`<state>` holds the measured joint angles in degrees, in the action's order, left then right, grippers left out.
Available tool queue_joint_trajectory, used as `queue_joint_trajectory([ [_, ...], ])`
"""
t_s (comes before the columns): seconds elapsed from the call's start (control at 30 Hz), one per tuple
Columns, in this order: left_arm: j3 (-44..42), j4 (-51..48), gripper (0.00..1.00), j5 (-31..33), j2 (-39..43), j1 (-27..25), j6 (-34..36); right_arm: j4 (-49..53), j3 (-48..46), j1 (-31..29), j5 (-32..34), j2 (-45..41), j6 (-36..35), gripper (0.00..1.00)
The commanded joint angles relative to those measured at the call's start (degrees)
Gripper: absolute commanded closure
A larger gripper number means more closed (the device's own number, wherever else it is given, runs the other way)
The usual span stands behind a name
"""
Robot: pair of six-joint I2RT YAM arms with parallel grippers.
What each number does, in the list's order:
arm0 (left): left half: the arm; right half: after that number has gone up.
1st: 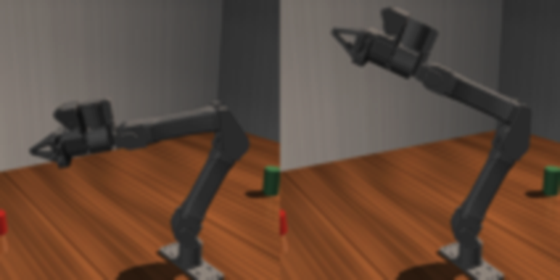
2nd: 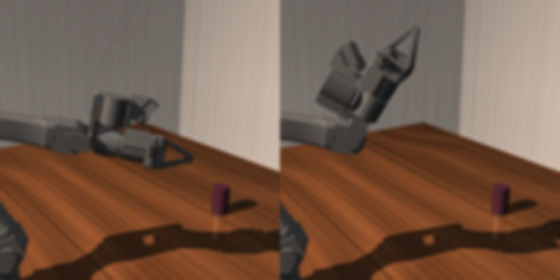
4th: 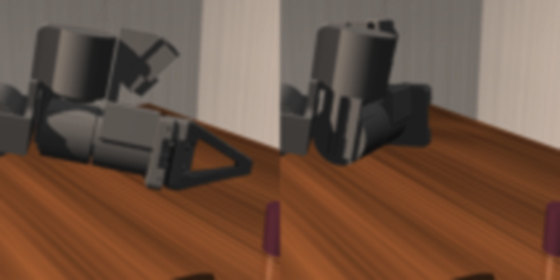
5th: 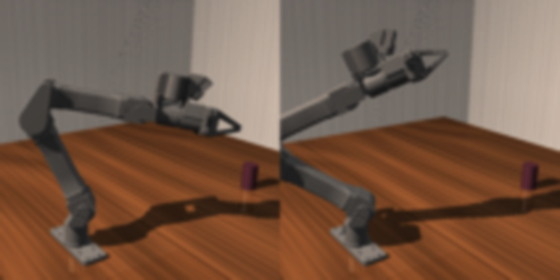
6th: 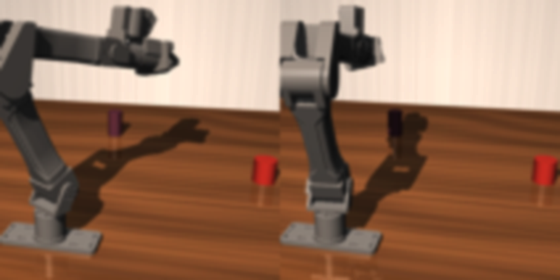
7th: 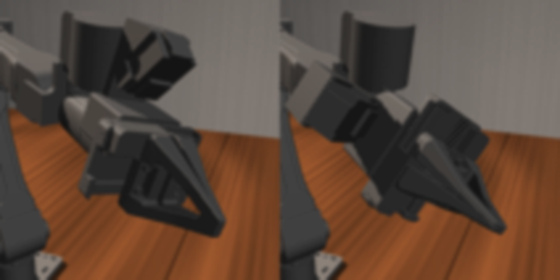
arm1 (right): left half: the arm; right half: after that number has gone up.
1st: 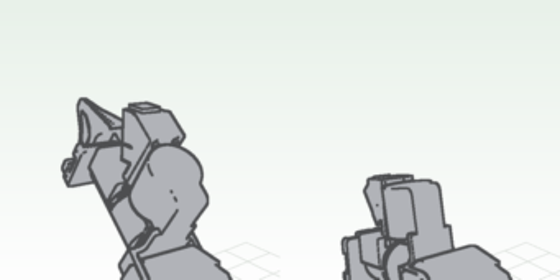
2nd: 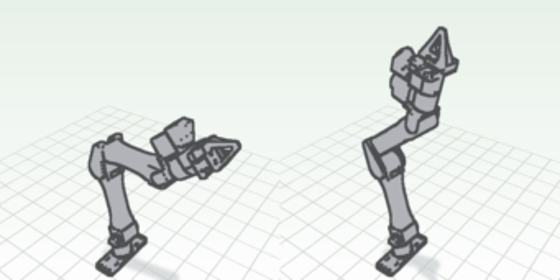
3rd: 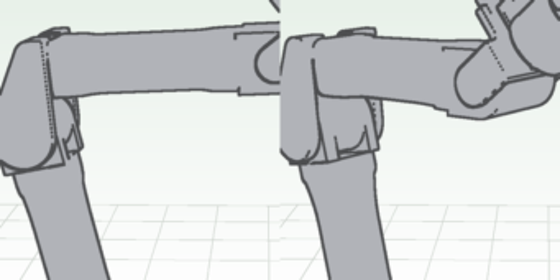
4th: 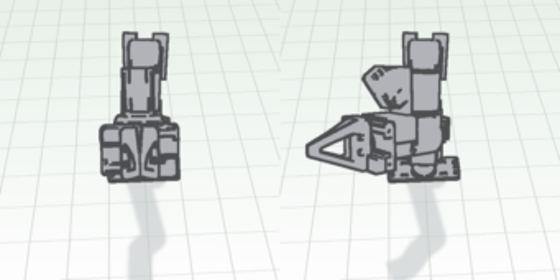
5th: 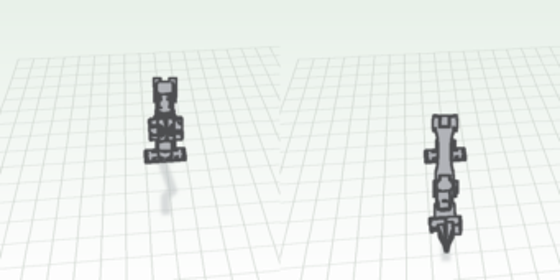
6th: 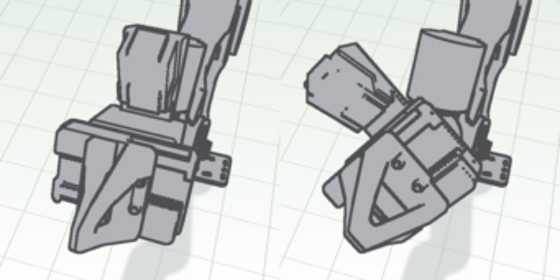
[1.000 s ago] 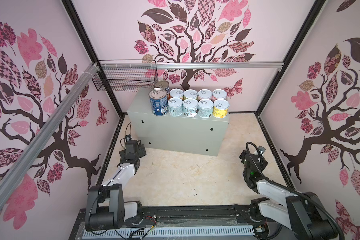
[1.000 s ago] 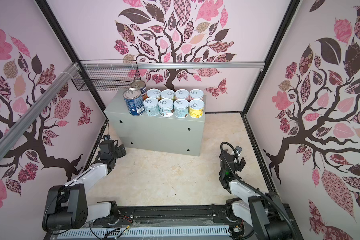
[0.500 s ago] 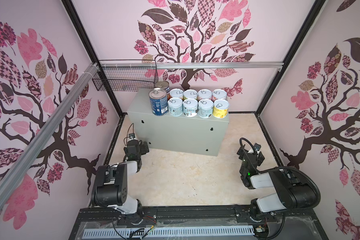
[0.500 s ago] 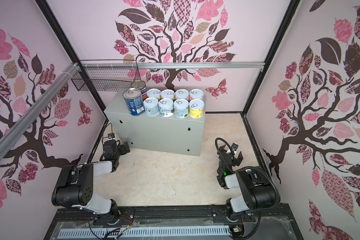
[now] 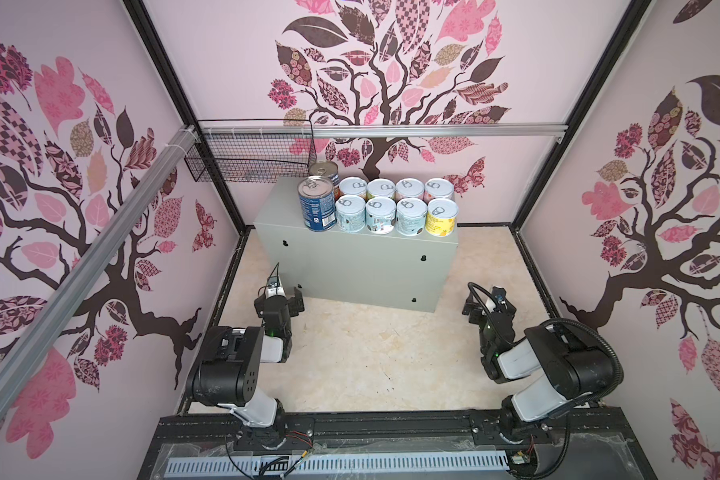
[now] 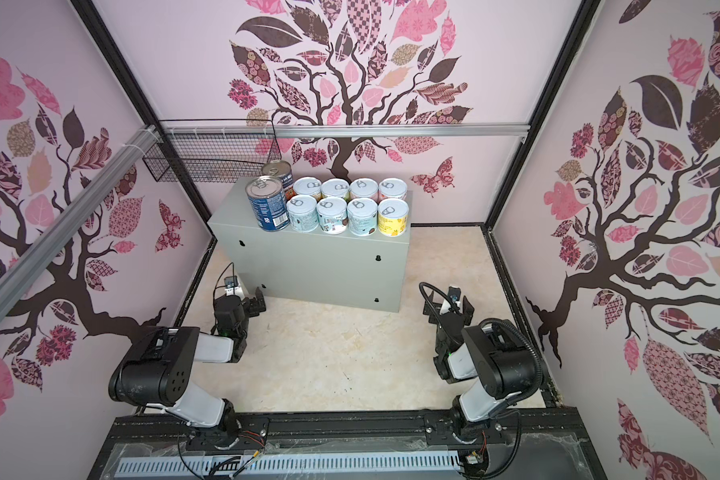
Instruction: Place and organize the canned foods onto the counter
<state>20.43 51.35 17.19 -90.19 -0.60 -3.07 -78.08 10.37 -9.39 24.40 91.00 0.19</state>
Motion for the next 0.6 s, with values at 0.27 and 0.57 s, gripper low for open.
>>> queue_joint_trajectory([
  [0.27, 1.2, -1.0, 0.02, -1.8, 1.0, 0.4, -1.0, 10.6, 5.1, 4.9, -6.5, -1.8, 4.4, 0.00],
  [0.57, 1.0, -0.8, 0.02, -1.7, 1.1, 0.3, -1.0, 10.9, 5.3, 4.9, -6.5, -1.8, 4.4, 0.00],
])
